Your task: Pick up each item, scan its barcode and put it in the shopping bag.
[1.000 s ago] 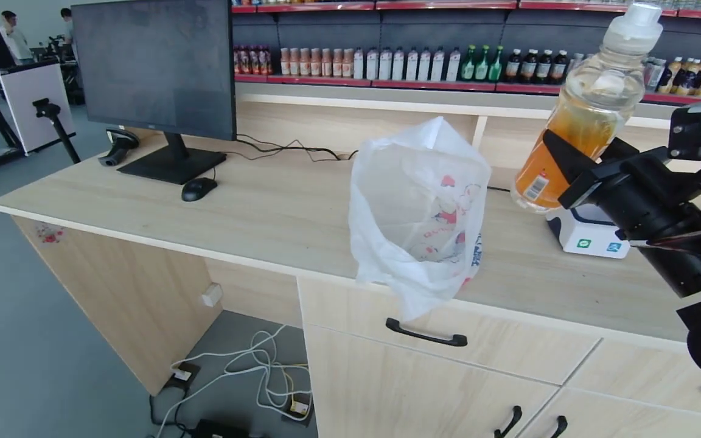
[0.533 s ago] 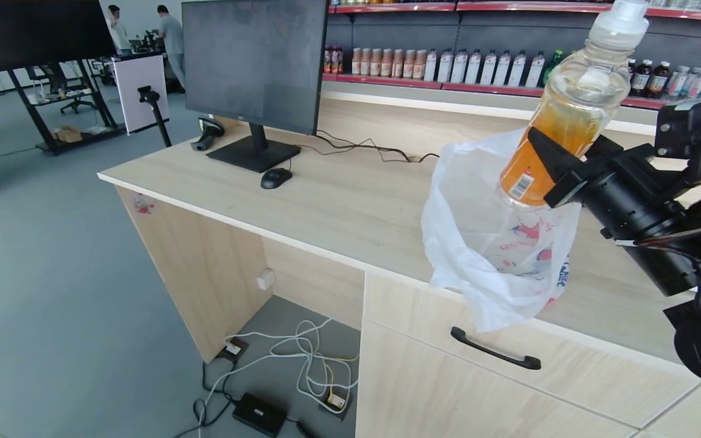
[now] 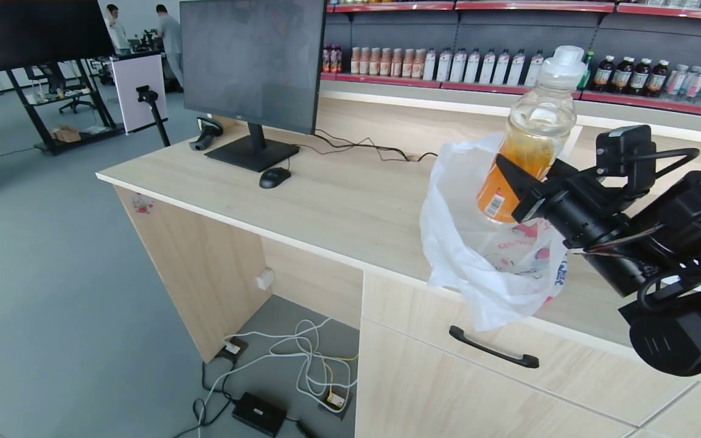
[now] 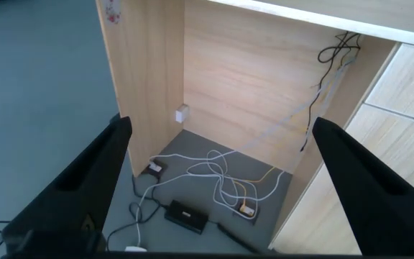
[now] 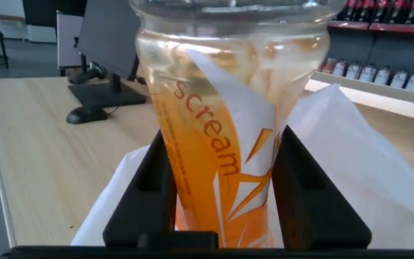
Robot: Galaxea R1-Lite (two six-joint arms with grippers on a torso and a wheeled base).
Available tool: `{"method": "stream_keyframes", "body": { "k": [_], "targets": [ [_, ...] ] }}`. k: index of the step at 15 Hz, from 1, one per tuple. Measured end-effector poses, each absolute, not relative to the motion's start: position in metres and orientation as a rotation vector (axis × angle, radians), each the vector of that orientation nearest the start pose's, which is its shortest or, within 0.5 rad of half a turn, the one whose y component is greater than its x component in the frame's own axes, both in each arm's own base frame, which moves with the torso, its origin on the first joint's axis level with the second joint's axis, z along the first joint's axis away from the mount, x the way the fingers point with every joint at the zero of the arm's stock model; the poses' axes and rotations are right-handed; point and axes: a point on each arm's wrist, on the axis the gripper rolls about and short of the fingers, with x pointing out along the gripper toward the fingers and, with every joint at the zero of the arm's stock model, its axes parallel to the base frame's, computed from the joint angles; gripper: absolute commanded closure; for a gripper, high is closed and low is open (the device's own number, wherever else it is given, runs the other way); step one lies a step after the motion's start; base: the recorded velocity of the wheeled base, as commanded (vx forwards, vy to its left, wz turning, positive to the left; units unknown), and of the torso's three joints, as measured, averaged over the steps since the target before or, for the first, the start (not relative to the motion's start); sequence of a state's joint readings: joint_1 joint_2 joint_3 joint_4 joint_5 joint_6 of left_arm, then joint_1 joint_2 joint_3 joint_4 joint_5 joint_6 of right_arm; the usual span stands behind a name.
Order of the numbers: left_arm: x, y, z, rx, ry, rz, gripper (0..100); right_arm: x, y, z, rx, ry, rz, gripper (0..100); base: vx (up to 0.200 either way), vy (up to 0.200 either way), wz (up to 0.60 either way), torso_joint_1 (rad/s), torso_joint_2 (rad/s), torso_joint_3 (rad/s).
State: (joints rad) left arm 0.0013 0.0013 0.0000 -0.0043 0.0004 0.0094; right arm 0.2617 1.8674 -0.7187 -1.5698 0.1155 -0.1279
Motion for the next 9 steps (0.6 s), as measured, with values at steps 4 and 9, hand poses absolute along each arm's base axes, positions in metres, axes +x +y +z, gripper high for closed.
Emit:
{"method": "stream_keyframes", "body": {
  "k": [4,9],
  "targets": [
    [-0.023,0.000,0.076,0.009,-0.003,0.001,0,0.324,0.087,0.184,-0.098,-0.401,0.340,100,0.000,0.000,0.00,0.000,0.00,0.000],
    [-0.023,0.000,0.076,0.009,-0.003,0.002,0,0.328,0.100,0.165,-0.095,-0.344,0.379,100,0.000,0.000,0.00,0.000,0.00,0.000]
  ]
}}
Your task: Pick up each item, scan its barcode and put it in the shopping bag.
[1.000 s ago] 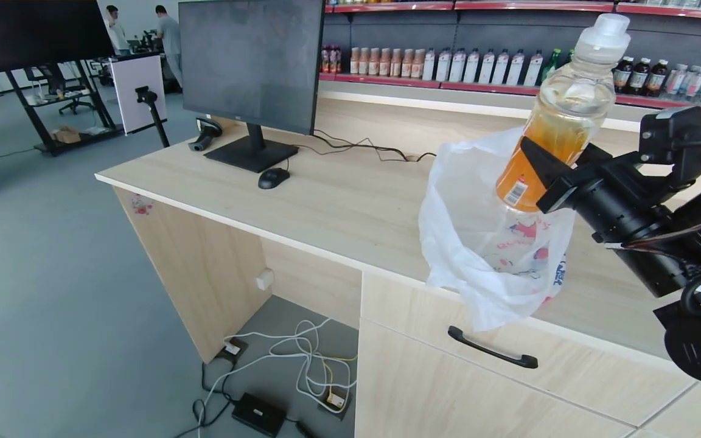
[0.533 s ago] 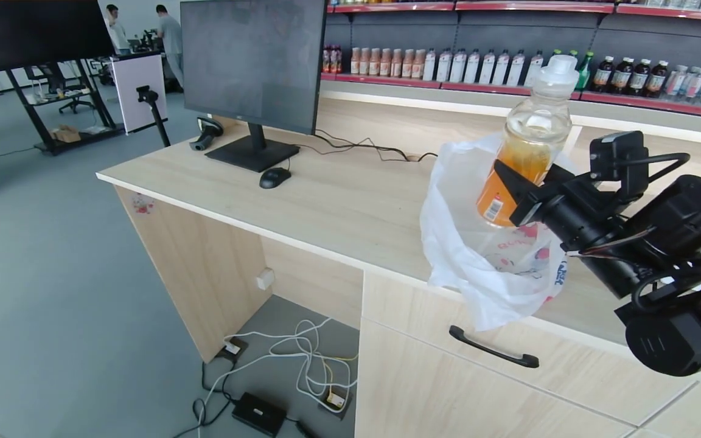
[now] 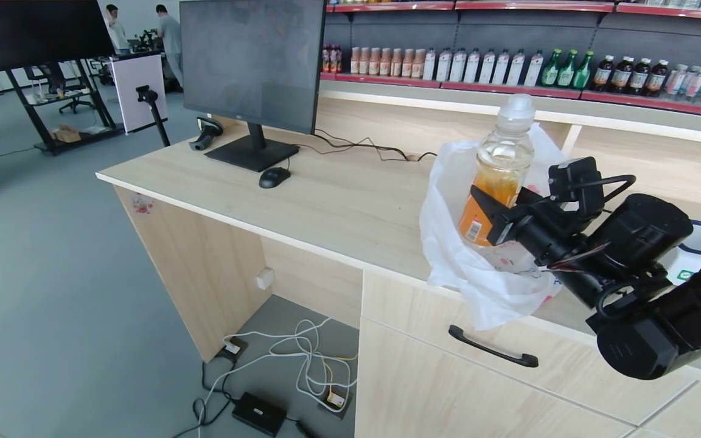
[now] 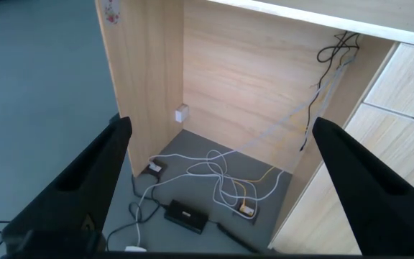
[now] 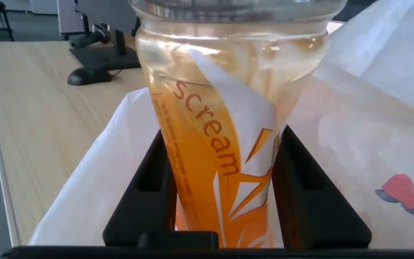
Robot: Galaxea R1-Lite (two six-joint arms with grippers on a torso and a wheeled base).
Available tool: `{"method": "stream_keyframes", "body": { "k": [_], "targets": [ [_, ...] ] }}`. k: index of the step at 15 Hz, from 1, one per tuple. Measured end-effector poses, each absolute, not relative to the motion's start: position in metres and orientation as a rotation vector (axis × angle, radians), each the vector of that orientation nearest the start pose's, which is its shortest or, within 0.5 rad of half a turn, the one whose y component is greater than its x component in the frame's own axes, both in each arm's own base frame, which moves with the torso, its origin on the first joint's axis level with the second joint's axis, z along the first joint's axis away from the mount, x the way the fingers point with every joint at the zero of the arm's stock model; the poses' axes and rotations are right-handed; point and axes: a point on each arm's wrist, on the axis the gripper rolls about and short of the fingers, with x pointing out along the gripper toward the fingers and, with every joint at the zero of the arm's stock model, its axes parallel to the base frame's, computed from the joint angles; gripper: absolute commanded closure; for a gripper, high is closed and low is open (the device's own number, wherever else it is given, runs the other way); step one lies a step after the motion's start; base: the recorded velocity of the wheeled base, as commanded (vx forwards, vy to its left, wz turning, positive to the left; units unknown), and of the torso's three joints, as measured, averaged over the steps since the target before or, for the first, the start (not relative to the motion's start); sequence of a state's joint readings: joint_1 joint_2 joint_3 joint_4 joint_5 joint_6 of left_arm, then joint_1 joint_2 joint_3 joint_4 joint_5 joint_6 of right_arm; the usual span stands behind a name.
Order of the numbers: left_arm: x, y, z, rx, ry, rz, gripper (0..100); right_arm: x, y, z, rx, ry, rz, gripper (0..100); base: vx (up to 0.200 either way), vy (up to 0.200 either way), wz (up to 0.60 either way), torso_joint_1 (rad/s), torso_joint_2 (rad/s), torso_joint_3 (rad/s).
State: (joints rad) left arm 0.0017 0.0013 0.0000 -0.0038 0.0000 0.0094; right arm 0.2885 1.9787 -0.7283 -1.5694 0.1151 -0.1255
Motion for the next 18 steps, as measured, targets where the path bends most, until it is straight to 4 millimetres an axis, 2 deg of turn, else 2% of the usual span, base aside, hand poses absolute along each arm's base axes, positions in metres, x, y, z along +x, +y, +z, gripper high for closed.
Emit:
{"method": "stream_keyframes", "body": {
  "k": [5,10,17,18],
  "targets": [
    [-0.023,0.000,0.076,0.009,-0.003,0.001,0,0.337,0.112,0.148,-0.094,-0.304,0.408,100,0.000,0.000,0.00,0.000,0.00,0.000],
    [-0.023,0.000,0.076,0.009,-0.003,0.001,0,0.344,0.114,0.133,-0.095,-0.271,0.408,100,0.000,0.000,0.00,0.000,0.00,0.000],
    [-0.023,0.000,0.076,0.009,-0.003,0.001,0,0.346,0.112,0.127,-0.099,-0.249,0.405,100,0.000,0.000,0.00,0.000,0.00,0.000],
    [-0.023,0.000,0.076,0.009,-0.003,0.001,0,0.346,0.111,0.126,-0.100,-0.244,0.403,0,0.000,0.000,0.00,0.000,0.00,0.000]
  ]
}}
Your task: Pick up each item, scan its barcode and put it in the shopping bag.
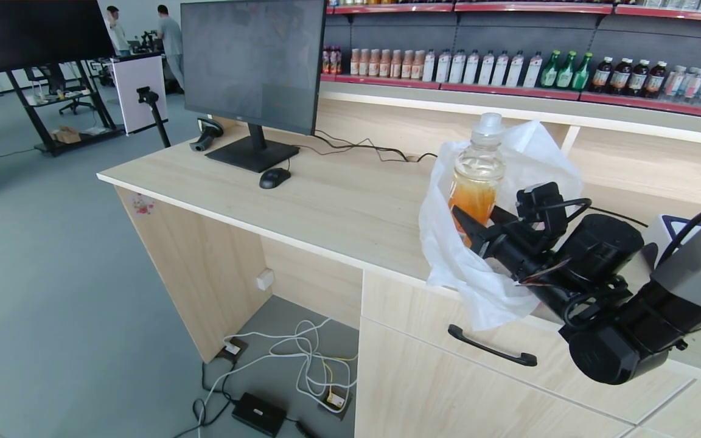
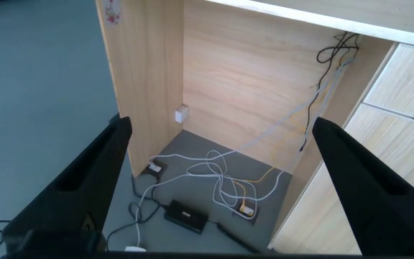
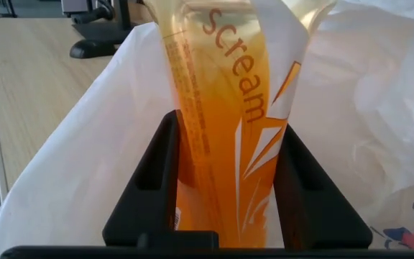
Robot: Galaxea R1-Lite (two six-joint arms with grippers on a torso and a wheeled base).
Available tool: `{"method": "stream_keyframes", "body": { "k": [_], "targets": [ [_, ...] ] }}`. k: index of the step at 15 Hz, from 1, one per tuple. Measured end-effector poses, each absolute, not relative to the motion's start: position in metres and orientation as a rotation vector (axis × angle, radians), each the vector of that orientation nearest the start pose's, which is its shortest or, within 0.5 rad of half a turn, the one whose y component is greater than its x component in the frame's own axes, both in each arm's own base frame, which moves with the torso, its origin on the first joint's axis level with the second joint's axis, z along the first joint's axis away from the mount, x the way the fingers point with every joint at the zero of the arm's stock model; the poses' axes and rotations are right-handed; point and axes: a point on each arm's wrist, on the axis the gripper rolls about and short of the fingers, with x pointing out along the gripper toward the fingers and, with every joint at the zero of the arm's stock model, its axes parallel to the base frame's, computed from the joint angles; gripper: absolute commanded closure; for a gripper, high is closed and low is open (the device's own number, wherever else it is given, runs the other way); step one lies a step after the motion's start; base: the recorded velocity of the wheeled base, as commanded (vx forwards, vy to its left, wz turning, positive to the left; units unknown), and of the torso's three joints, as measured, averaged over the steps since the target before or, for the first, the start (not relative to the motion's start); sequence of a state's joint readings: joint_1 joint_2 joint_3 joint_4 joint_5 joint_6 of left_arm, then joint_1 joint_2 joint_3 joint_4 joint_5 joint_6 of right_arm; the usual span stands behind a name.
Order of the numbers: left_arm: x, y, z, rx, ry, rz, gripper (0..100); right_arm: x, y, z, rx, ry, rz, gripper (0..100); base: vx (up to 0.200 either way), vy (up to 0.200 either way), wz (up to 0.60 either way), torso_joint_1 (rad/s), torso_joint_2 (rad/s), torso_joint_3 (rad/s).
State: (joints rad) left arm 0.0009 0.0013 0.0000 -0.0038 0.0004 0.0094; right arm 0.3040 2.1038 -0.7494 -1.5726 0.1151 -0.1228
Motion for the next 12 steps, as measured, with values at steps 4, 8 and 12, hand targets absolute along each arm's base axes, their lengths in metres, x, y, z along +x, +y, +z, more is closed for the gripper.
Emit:
{"method": "stream_keyframes", "body": {
  "k": [4,8,12],
  "targets": [
    [-0.023,0.000,0.076,0.009,-0.003,0.001,0,0.347,0.103,0.123,-0.086,-0.217,0.386,0,0.000,0.000,0.00,0.000,0.00,0.000],
    [-0.023,0.000,0.076,0.009,-0.003,0.001,0,0.346,0.097,0.138,-0.095,-0.268,0.367,0,0.000,0.000,0.00,0.000,0.00,0.000],
    [-0.023,0.000,0.076,0.009,-0.003,0.001,0,0.338,0.087,0.154,-0.093,-0.308,0.343,0,0.000,0.000,0.00,0.000,0.00,0.000]
  ]
}}
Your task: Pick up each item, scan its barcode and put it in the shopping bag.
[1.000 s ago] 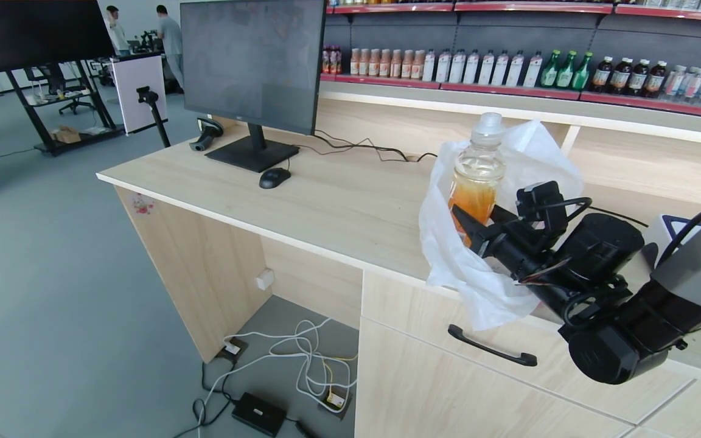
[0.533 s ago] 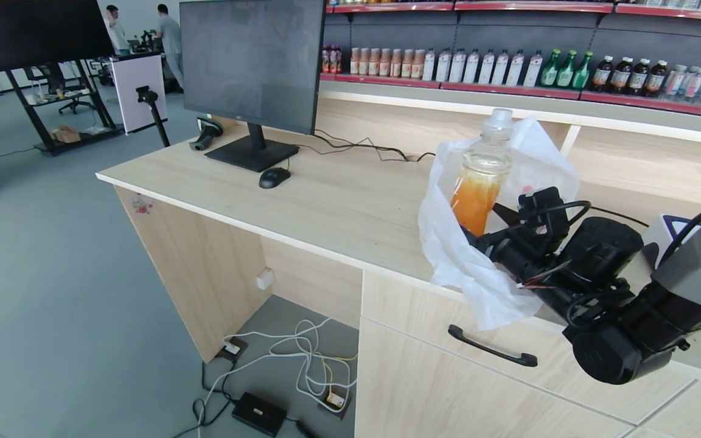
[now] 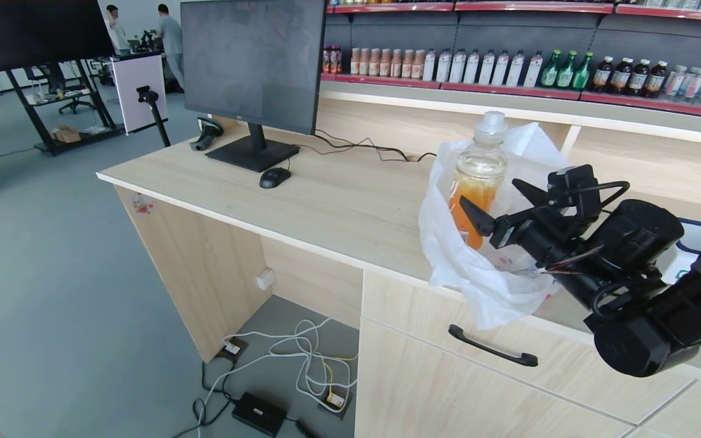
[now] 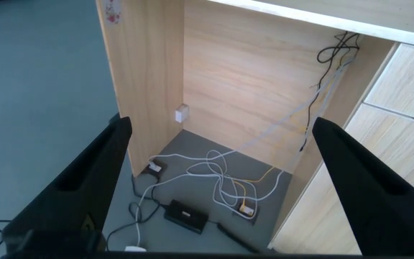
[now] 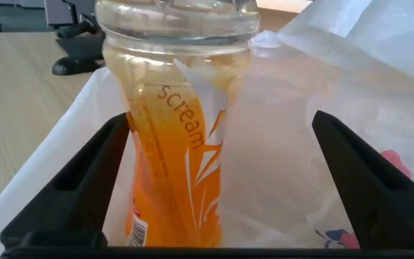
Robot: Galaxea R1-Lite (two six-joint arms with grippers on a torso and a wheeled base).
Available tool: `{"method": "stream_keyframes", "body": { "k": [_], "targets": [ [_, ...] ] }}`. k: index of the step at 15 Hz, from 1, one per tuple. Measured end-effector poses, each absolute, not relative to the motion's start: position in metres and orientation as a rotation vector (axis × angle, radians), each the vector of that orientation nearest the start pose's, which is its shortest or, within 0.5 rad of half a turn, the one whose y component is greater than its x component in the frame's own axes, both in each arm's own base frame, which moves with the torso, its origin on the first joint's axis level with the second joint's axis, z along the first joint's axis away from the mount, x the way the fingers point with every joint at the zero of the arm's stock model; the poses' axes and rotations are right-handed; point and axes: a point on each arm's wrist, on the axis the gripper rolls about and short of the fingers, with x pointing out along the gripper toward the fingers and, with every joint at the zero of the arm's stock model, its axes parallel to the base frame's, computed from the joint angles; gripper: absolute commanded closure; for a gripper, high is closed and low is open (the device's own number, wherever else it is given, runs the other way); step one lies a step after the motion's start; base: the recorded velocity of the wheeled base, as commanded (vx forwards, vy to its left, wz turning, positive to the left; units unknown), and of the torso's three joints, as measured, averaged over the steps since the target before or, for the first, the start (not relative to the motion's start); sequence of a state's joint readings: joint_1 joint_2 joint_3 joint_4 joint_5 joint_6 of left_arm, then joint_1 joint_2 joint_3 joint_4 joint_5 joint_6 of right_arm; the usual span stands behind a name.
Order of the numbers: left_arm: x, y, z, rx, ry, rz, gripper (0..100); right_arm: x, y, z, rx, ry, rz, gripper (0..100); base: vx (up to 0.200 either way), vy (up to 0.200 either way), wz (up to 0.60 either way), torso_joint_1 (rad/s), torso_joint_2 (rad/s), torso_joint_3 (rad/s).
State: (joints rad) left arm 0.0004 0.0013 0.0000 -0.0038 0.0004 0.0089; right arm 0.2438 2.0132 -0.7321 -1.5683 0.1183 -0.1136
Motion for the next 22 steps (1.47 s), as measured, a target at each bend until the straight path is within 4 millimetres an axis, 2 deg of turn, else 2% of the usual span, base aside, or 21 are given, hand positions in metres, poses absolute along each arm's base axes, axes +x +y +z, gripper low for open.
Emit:
{"method": "stream_keyframes", "body": {
  "k": [6,11,16,22],
  "targets": [
    [-0.023,0.000,0.076,0.009,-0.003,0.001,0,0.311,0.083,0.182,-0.058,-0.368,0.351,0,0.000,0.000,0.00,0.000,0.00,0.000],
    [-0.023,0.000,0.076,0.009,-0.003,0.001,0,0.286,0.076,0.195,-0.051,-0.390,0.350,0,0.000,0.000,0.00,0.000,0.00,0.000],
    [-0.023,0.000,0.076,0.010,-0.003,0.000,0,0.268,0.070,0.206,-0.049,-0.421,0.342,0,0.000,0.000,-0.60,0.003,0.00,0.004],
    [-0.023,0.000,0.076,0.009,-0.003,0.000,0,0.258,0.065,0.210,-0.050,-0.426,0.332,0,0.000,0.000,-0.60,0.002,0.00,0.002]
  ]
}}
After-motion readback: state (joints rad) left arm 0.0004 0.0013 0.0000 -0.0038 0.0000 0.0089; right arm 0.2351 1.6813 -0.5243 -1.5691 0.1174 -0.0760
